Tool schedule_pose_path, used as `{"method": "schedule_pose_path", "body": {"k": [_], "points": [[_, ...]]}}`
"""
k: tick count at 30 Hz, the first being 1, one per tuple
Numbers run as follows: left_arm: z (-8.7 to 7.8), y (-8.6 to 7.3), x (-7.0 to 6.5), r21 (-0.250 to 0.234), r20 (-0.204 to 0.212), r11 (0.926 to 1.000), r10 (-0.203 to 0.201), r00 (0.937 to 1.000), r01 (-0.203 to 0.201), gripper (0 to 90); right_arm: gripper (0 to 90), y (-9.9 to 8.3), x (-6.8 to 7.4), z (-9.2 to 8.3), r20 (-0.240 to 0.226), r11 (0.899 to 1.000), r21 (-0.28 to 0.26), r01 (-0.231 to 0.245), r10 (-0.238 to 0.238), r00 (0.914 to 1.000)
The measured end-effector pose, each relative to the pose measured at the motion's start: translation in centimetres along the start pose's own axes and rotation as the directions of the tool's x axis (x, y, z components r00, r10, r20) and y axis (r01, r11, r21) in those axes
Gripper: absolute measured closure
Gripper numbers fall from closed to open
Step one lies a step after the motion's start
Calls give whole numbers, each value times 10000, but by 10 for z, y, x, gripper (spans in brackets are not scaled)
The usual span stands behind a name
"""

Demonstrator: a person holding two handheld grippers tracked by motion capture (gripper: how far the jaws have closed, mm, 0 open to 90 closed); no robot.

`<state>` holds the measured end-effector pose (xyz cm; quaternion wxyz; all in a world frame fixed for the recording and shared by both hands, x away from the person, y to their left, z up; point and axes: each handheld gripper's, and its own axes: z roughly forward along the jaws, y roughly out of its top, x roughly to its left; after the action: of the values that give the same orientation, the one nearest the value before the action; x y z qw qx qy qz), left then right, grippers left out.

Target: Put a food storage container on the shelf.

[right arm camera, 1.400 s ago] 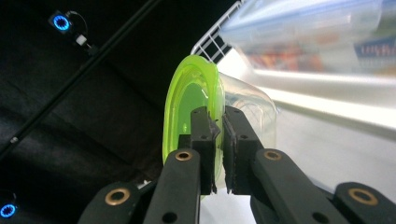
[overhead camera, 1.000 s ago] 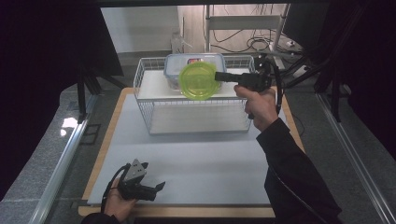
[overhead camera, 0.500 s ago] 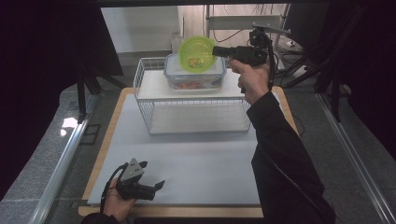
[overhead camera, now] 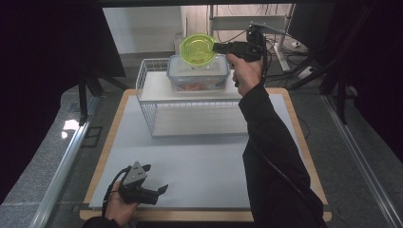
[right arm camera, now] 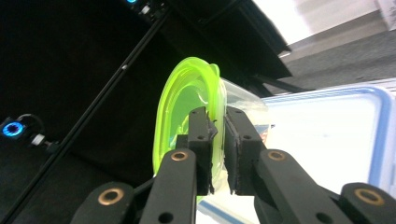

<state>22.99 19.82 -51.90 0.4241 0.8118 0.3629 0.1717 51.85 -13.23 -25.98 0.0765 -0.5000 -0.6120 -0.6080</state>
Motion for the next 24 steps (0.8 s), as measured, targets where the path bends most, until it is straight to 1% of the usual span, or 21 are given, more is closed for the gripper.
{"method": "schedule_pose_path", "body": {"k": [1,4,9,12,15,19,21,22,24], "points": [[0,0,0,8,-6,10000,5,10000,-5,48,798,0,0,0,83,10000,-42,13,-12,10000],[1,0,-1,23,5,10000,38,10000,-38,48,712,-1,-1,2,267,9999,-118,36,-33,9996],[1,0,-1,77,28,10000,52,10000,-53,48,717,-3,-2,6,411,9999,-88,144,-140,9991],[2,0,-1,112,50,9999,72,10000,-72,49,710,-4,-3,8,369,9998,-9,184,-184,9992],[2,0,-1,163,60,9998,88,9999,-89,49,678,-5,-1,8,462,9994,8,334,-334,9984],[3,0,-1,169,60,9998,98,9999,-99,49,597,-5,2,8,611,9978,52,660,-662,9959],[3,0,-1,173,57,9998,102,9999,-103,49,538,-6,3,7,667,9966,35,824,-825,9944],[2,0,-1,173,53,9998,104,9999,-105,48,498,-6,3,7,716,9954,-59,951,-945,9929],[2,0,-1,166,52,9998,103,9999,-104,48,423,-7,5,6,798,9902,-110,1393,-1380,9872]]}}
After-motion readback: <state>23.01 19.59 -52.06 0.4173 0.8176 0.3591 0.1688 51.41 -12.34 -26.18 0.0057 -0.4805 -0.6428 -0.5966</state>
